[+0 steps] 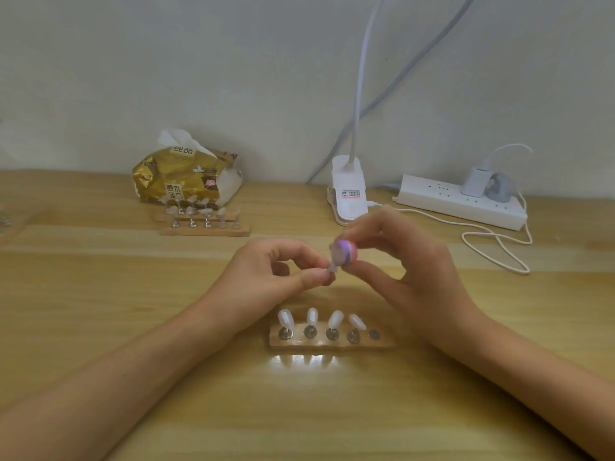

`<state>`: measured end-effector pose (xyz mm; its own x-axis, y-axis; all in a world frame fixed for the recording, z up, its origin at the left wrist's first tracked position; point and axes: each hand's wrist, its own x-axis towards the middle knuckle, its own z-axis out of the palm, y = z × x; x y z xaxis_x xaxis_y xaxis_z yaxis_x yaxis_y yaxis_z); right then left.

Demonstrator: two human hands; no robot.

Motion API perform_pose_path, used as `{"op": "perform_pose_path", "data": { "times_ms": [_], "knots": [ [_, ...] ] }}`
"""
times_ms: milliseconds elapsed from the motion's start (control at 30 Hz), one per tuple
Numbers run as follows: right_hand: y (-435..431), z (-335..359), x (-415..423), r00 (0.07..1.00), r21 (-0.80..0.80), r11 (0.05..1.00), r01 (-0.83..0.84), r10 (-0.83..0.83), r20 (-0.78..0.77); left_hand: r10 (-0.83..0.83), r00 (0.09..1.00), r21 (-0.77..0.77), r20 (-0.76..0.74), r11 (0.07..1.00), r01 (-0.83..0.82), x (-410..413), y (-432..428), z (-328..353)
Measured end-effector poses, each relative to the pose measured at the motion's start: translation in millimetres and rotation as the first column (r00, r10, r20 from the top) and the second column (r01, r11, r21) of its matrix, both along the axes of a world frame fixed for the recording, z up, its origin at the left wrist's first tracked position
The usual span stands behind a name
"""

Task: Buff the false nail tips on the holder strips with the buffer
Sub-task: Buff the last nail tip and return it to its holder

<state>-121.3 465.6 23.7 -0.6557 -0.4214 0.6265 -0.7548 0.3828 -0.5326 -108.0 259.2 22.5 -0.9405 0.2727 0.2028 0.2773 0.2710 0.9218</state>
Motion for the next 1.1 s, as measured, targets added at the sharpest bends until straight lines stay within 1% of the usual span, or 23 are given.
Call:
{"op": "perform_pose_path", "data": {
  "times_ms": [67, 100, 167, 233, 300, 333, 400, 467, 533, 567, 633, 667, 700, 767, 800, 867, 900, 967, 1000, 1067, 1100],
  "knots": [
    [-0.3, -1.3, 0.6, 0.998, 0.062, 0.998, -0.014, 0.01, 0.062, 0.008, 1.0, 0.005, -0.007, 1.0, -0.008, 0.0, 0.4, 0.0],
    [-0.2, -1.9, 1.1, 0.996, 0.063, 0.998, -0.015, 0.009, 0.086, 0.013, 1.0, 0.015, -0.006, 1.0, -0.013, 0.3, 0.7, 0.4],
    [-1.1, -0.7, 1.2, 0.999, 0.004, 1.0, 0.003, -0.003, 0.034, 0.025, 1.0, 0.011, -0.002, 1.0, -0.025, -0.6, 0.9, 0.5],
    [-1.3, 0.0, -0.7, 1.0, 0.03, 1.0, -0.007, 0.008, -0.025, 0.029, 1.0, -0.01, -0.009, 1.0, -0.029, -0.5, 1.5, 0.5],
    [0.7, -0.9, -1.7, 0.999, 0.097, 0.995, -0.019, 0.016, 0.036, 0.031, 0.999, -0.013, -0.01, 0.999, -0.031, 0.2, 1.7, 1.3],
    [1.7, -1.4, -1.3, 0.998, 0.099, 0.995, -0.017, 0.011, 0.057, 0.034, 0.999, -0.006, -0.009, 0.999, -0.034, 0.6, 1.5, 1.9],
    [0.8, -1.6, -0.4, 1.0, 0.033, 0.999, 0.008, -0.008, 0.013, 0.039, 0.999, -0.008, -0.009, 0.999, -0.039, 1.1, 0.9, 2.9],
    [-1.0, -1.9, -0.6, 0.999, 0.032, 0.999, 0.008, -0.007, -0.043, 0.038, 0.999, -0.016, -0.01, 0.999, -0.038, 1.7, 1.2, 3.1],
    [-0.4, -2.7, -1.2, 1.0, 0.086, 0.996, -0.006, 0.006, 0.009, 0.043, 0.999, -0.01, -0.009, 0.999, -0.043, 1.9, 1.9, 3.1],
    [0.8, -2.7, -1.1, 1.0, 0.081, 0.997, -0.006, 0.004, 0.026, 0.046, 0.999, -0.008, -0.005, 0.999, -0.046, 2.1, 2.3, 3.3],
    [1.4, -2.0, -0.4, 1.0, -0.002, 1.0, 0.009, -0.009, -0.02, 0.047, 0.999, -0.018, -0.005, 0.999, -0.047, 2.0, 1.9, 3.8],
    [1.1, -1.6, -0.4, 0.999, -0.013, 1.0, 0.007, -0.007, -0.047, 0.045, 0.999, -0.021, -0.006, 0.999, -0.045, 1.9, 1.5, 3.7],
    [0.3, -1.9, -0.1, 0.999, 0.009, 1.0, -0.001, 0.002, -0.042, 0.044, 0.999, -0.019, -0.005, 0.999, -0.044, 2.0, 1.6, 3.4],
    [0.2, -2.8, 0.2, 0.999, 0.06, 0.998, -0.013, 0.01, 0.048, 0.053, 0.999, -0.013, -0.006, 0.998, -0.053, 1.7, 2.3, 2.9],
    [0.5, -3.1, 0.6, 0.999, 0.049, 0.999, -0.005, 0.002, 0.054, 0.054, 0.999, -0.018, -0.006, 0.998, -0.054, 1.6, 2.5, 2.5],
    [0.8, -3.1, 0.1, 1.0, 0.006, 1.0, 0.017, -0.017, -0.012, 0.047, 0.999, -0.039, -0.012, 0.998, -0.048, 1.4, 1.8, 2.2],
    [0.7, -2.9, 0.2, 1.0, 0.013, 1.0, 0.015, -0.014, -0.013, 0.045, 0.999, -0.043, -0.012, 0.998, -0.045, 1.5, 1.7, 2.2],
    [1.1, -2.3, 1.2, 0.997, 0.048, 0.999, -0.012, 0.008, 0.071, 0.042, 0.999, -0.032, -0.011, 0.999, -0.042, 1.7, 2.1, 2.5],
    [1.3, -2.6, 1.6, 0.997, 0.043, 0.999, -0.013, 0.01, 0.081, 0.045, 0.999, -0.025, -0.008, 0.999, -0.046, 1.7, 2.3, 2.5],
    [1.3, -2.2, 1.6, 1.0, 0.001, 1.0, 0.011, -0.011, 0.019, 0.056, 0.998, -0.028, -0.004, 0.998, -0.056, 1.8, 2.1, 2.8],
    [1.2, -1.8, 1.3, 1.0, 0.006, 1.0, 0.01, -0.01, 0.003, 0.058, 0.998, -0.034, -0.003, 0.998, -0.058, 2.1, 2.0, 3.1]
  ]
}}
